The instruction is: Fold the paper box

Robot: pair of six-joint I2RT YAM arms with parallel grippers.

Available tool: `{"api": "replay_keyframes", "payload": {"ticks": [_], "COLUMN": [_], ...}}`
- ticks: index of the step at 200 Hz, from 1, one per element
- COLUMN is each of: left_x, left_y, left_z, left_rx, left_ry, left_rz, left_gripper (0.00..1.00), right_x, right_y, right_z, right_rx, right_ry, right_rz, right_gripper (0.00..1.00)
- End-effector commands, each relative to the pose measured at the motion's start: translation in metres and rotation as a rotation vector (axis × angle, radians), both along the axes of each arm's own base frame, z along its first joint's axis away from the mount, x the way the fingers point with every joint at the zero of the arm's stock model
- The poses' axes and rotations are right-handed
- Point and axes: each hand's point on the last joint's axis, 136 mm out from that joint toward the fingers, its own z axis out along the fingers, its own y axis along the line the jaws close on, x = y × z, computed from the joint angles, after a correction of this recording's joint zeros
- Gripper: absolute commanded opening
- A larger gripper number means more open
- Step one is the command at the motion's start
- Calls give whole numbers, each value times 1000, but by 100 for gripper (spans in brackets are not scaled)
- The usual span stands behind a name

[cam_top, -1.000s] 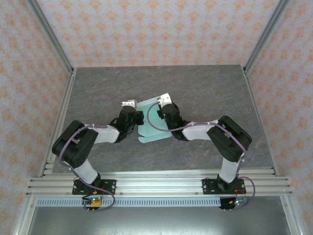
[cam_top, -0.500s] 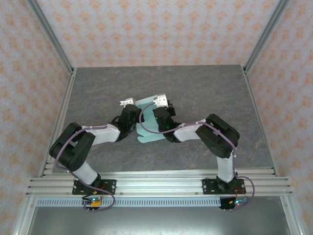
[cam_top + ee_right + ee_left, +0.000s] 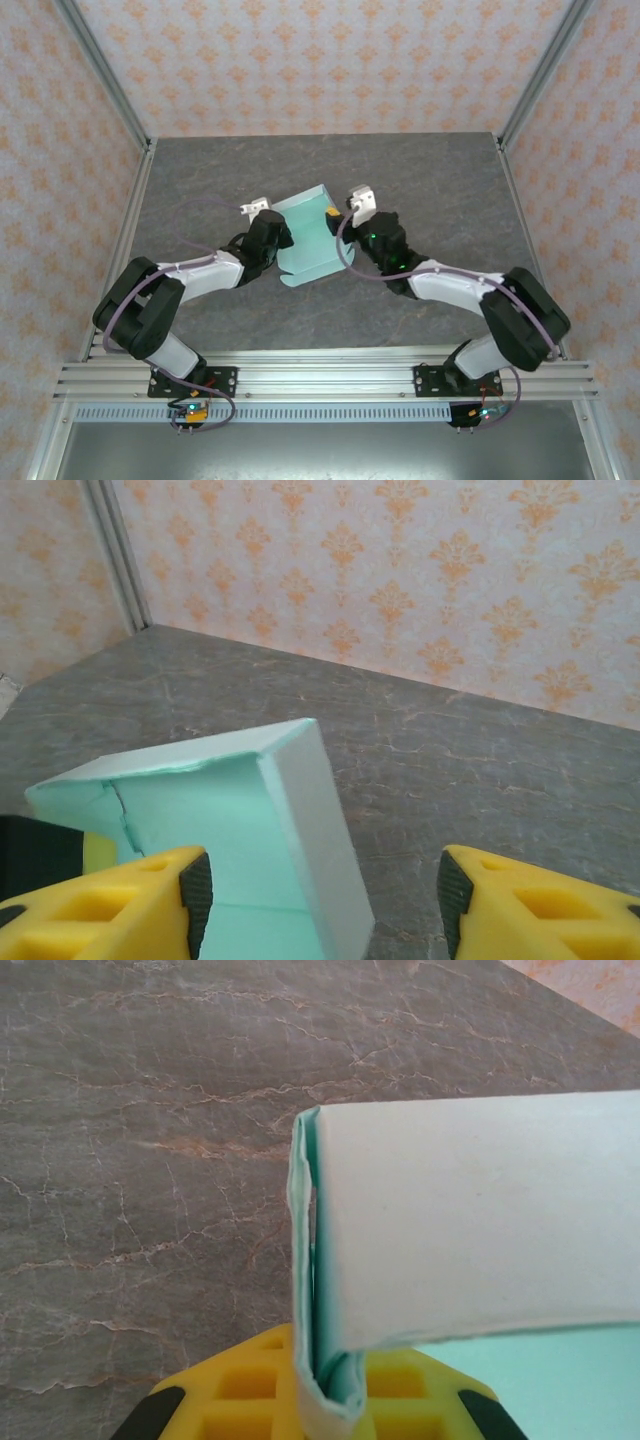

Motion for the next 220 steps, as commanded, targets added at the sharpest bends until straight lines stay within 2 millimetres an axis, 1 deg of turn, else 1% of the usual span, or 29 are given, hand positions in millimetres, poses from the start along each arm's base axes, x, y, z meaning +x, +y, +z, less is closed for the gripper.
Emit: {"api": "replay_keyframes", "payload": {"ticks": [1, 17, 35, 48, 56, 60, 66, 72, 75, 76, 82, 83, 88, 93, 94, 95, 102, 107, 118, 129, 136, 142, 145, 162, 178, 204, 220], "left_x": [3, 3, 2, -2, -4, -5, -5, -4, -3, -3, -2, -2, -2, -1, -1, -1, -1, -1, 2, 5, 6, 7, 8, 12, 14, 13, 12], "left_y": [11, 9, 9, 16, 22, 23, 25, 23, 22, 22, 21, 21, 20, 19, 19, 19, 19, 19, 17, 14, 12, 12, 11, 4, 0, 1, 7], "left_z": [16, 15, 20, 18, 16, 15, 14, 15, 15, 16, 17, 17, 17, 17, 16, 16, 14, 12, 10, 8, 6, 5, 4, 2, 1, -1, -4], "left_rx": [-38, -105, -142, -190, -227, -256, -299, -345, -366, -372, -408, -413, -434, -456, -459, -463, -489, -507, -542, -564, -577, -589, -596, -645, -688, -673, -646], "left_ry": [-39, -7, 5, 18, 30, 35, 38, 35, 35, 33, 29, 30, 31, 36, 39, 40, 53, 62, 76, 87, 102, 109, 112, 125, 136, 143, 145], "left_rz": [79, 78, 91, 155, 205, 228, 255, 265, 268, 269, 279, 280, 289, 302, 306, 309, 336, 351, 372, 382, 390, 398, 400, 401, 408, 421, 446], "left_gripper": [0, 0, 0, 0, 0, 0, 0, 0, 0, 0, 0, 0, 0, 0, 0, 0, 0, 0, 0, 0, 0, 0, 0, 0, 0, 0, 0], "right_x": [-15, -12, -10, -5, 1, 4, 9, 13, 13, 13, 10, 10, 7, 3, 1, 1, -6, -13, -27, -41, -49, -55, -56, -65, -63, -59, -59], "right_y": [-4, -20, -27, -32, -39, -45, -56, -70, -79, -79, -86, -86, -82, -67, -61, -61, -41, -32, -16, 3, 12, 19, 21, 32, 34, 42, 40], "right_z": [11, 27, 31, 32, 34, 35, 34, 32, 27, 27, 20, 20, 17, 20, 21, 21, 26, 28, 34, 37, 33, 25, 24, 3, -10, -13, -10], "right_rx": [79, 98, 67, 82, 139, 162, 246, 361, 443, 443, 584, 584, 658, 703, 715, 715, 734, 734, 699, 627, 574, 527, 516, 468, 481, 477, 490], "right_ry": [64, 55, 56, 84, 128, 145, 207, 283, 355, 355, 472, 472, 536, 572, 581, 581, 587, 586, 564, 552, 566, 590, 594, 660, 695, 715, 708], "right_rz": [159, 129, 108, 79, 23, -21, -114, -231, -313, -313, -402, -402, -402, -332, -302, -302, -215, -190, -145, -75, -42, -22, -16, -3, -26, -32, -33], "right_gripper": [63, 64, 65, 64, 64, 64, 64, 64, 64, 64, 64, 64, 64, 63, 63, 63, 63, 63, 64, 65, 66, 67, 68, 70, 69, 69, 70]}}
